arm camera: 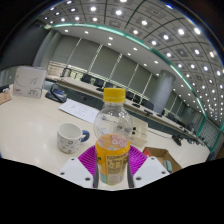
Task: Pour water
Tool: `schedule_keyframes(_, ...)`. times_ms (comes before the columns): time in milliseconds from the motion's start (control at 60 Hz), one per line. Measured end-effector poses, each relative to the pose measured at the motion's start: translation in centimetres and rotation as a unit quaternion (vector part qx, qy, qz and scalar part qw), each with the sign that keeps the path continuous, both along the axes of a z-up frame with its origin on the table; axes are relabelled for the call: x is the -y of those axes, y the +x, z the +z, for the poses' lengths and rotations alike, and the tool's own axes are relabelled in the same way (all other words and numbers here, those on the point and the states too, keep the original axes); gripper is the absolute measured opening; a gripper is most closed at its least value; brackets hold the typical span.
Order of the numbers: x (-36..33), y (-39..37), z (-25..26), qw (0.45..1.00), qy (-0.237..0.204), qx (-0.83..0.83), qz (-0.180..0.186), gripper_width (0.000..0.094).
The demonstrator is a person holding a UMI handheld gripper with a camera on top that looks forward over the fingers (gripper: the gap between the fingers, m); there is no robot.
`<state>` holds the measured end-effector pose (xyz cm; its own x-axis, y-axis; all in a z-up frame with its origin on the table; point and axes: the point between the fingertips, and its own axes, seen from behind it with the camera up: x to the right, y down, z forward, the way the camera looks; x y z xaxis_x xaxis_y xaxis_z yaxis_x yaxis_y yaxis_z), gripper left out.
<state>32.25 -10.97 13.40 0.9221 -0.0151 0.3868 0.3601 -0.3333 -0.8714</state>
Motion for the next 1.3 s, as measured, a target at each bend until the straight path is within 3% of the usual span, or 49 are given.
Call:
schedule_keyframes(150,-5.4,2.5,4.7,0.977,0.013,0.211,-0.008,0.0395)
schedule_keyframes(283,-9.7,1.9,7.2,0.914,0.025,0.405,0.022,0.0394)
schedule_keyframes(567,-14.3,-1.0,5.3,0.718,0.031,0.687,0.101,0.0393)
schedule_keyframes(750,-15.1,-1.5,3.9,0.665,0.023,0.736,0.12,0.0394)
schedule_keyframes(867,-14.9,-1.2,4.1,0.689,0.019,0.715,0.12,0.0395)
schedule_keyframes(967,-14.3,-0.8,4.5,0.77,0.01,0.629,0.112,0.0394)
schedule_keyframes(1150,-12.1,-0.3,5.4,0.935,0.004,0.346,0.077,0.0395)
schedule_keyframes(1300,-11.3,-0.9,3.4,0.994,-0.007,0.082,0.07,0.0396)
